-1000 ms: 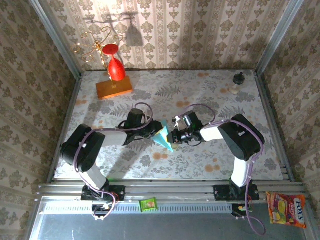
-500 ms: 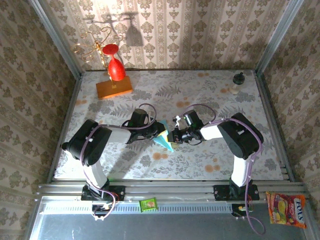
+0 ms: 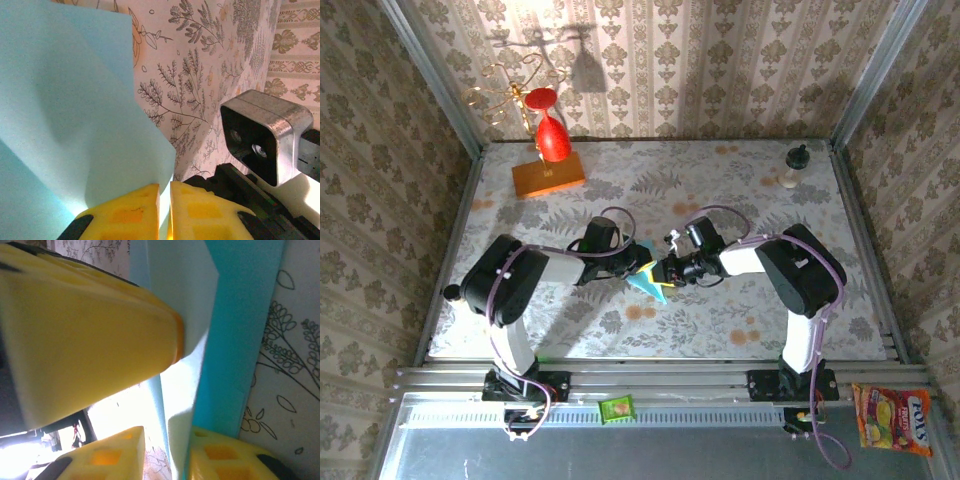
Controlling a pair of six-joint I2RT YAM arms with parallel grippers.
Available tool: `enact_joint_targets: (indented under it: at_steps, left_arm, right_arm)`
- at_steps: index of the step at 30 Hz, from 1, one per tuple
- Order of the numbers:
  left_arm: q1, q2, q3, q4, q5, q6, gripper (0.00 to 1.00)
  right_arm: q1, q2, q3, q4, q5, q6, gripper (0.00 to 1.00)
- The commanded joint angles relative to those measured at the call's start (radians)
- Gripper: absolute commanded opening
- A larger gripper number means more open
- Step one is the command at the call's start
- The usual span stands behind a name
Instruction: Fold a paper plane with a square sheet of paper (pick it up from the middle)
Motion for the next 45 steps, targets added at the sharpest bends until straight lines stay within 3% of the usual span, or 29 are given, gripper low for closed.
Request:
enact_joint_targets:
  at_steps: [1, 10, 24, 45]
  left_arm:
    - [0.004, 0.023, 0.027, -0.01, 0.009, 0.027, 0.14]
    - [0.004, 0.019, 0.029, -0.016, 0.005, 0.024, 0.14]
    - [0.007, 0.013, 0.031, -0.036, -0.007, 0.031, 0.14]
    - [0.009, 0.042, 0.054, -0.072, -0.007, 0.048, 0.13]
  right_arm:
    - [-0.011, -0.055, 0.001, -0.164, -0.013, -0.06, 0.31]
    - [-0.011, -0.104, -0.035, -0.256, 0.034, -0.117, 0.32]
    - [-0.011, -0.064, -0.033, -0.283, 0.081, -0.125, 0.2]
    - [-0.009, -0.021, -0.011, -0.316, 0.115, -0.112, 0.2]
